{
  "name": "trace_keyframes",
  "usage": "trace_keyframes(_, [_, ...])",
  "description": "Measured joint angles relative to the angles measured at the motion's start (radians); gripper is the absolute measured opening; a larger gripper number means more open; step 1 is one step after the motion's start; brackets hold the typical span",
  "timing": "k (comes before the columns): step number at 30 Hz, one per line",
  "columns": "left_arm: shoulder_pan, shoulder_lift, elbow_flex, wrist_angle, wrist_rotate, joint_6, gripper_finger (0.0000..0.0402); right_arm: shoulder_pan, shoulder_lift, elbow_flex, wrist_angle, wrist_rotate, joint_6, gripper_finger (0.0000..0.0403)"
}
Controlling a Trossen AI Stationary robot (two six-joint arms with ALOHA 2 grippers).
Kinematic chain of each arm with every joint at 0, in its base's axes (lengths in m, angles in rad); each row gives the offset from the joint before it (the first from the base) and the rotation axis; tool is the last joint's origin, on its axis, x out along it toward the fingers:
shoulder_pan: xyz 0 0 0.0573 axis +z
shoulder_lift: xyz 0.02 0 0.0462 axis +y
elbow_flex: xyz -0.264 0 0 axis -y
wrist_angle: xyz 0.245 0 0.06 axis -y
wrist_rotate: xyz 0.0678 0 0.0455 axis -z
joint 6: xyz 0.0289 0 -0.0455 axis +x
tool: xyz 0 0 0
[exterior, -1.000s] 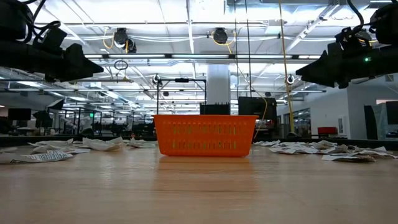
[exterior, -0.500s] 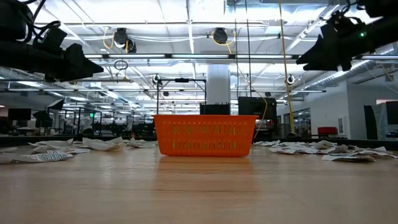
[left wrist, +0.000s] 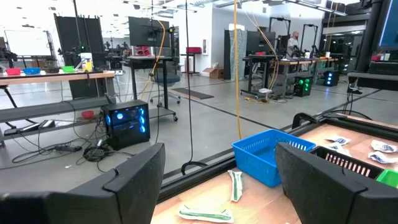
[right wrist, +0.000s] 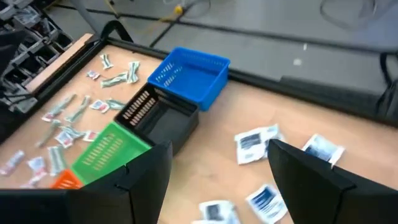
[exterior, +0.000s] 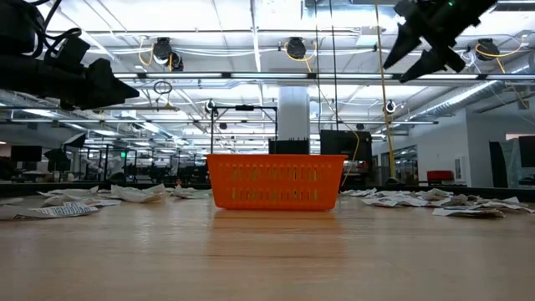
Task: Pick & Place First Aid Supplies
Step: Put the blue alcohol pad into the blue bin
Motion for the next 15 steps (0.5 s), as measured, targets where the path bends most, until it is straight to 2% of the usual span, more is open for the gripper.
trace_keyframes(15, [0.000, 0.000, 0.000, 0.000, 0.000, 0.000, 0.0305, 0.169, 0.351, 0.446, -0.346, -0.001, 0.460, 0.0263])
